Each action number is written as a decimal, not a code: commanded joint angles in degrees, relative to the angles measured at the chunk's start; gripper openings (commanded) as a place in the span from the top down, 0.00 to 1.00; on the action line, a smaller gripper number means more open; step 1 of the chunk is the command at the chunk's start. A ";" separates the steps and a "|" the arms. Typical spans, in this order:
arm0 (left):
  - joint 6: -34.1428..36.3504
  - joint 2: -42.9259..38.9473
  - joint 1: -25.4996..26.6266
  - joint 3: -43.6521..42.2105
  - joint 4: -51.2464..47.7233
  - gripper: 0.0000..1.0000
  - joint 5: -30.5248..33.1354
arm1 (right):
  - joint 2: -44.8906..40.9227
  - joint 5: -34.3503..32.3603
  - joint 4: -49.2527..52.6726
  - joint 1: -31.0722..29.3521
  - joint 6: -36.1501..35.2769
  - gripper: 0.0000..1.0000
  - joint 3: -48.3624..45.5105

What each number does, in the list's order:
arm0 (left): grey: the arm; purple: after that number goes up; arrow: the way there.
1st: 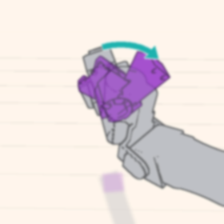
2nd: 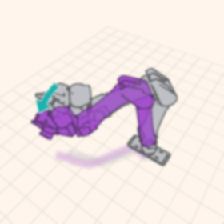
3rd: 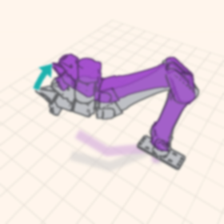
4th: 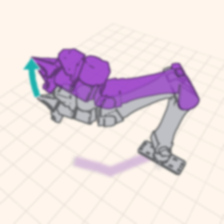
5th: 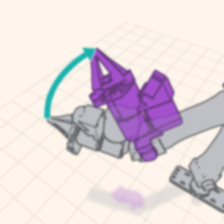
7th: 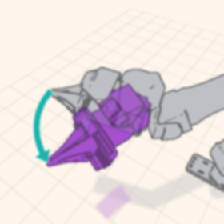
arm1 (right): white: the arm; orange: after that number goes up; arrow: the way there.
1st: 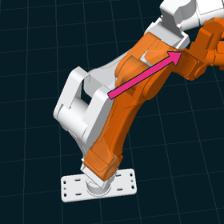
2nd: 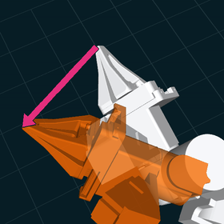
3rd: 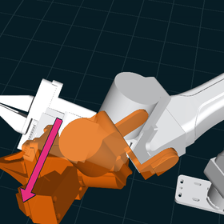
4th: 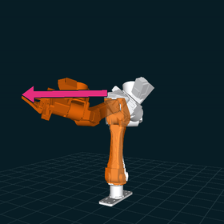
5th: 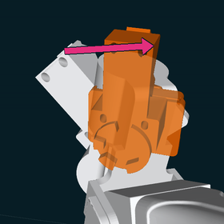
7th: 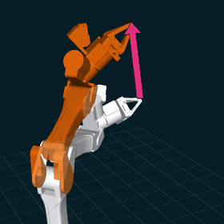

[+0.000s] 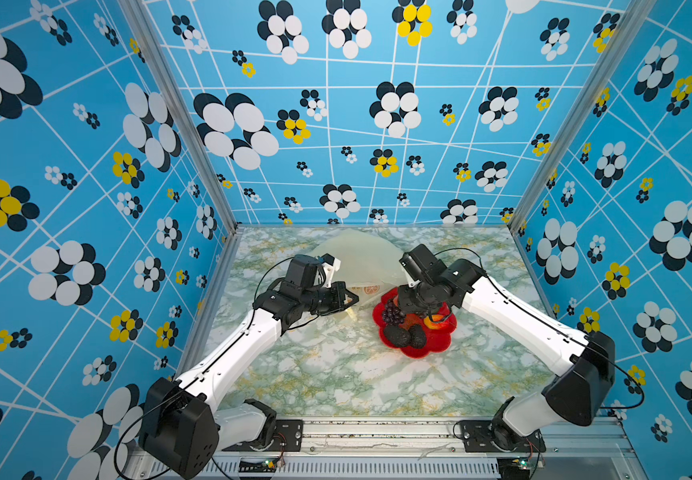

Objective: Place the fruits into the plastic bag
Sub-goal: 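Carry the red-orange mango into the bag mouth held by the left gripper, then open the right gripper to drop the mango and withdraw toward the plate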

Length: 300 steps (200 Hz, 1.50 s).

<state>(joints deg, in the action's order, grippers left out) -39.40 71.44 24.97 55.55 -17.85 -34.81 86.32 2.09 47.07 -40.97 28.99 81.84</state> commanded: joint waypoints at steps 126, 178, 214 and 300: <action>-1.63 1.19 -0.29 3.53 3.81 1.00 -4.06 | 17.60 28.12 -24.69 1.67 11.45 0.57 3.02; -5.21 0.85 -0.54 3.50 9.31 1.00 -8.78 | 27.77 14.44 -30.31 2.61 9.20 0.51 15.09; -6.02 0.11 -1.29 3.21 8.40 1.00 -8.33 | 29.48 11.98 -29.13 3.81 7.29 0.15 20.72; -6.66 1.03 -1.65 1.24 9.76 1.00 -6.84 | 10.12 15.79 -10.08 5.49 -1.85 0.01 5.62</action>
<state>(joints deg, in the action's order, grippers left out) -45.89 72.53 23.90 57.76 -9.80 -41.58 104.71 17.32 28.71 -35.44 31.31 93.69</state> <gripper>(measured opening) 0.040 0.992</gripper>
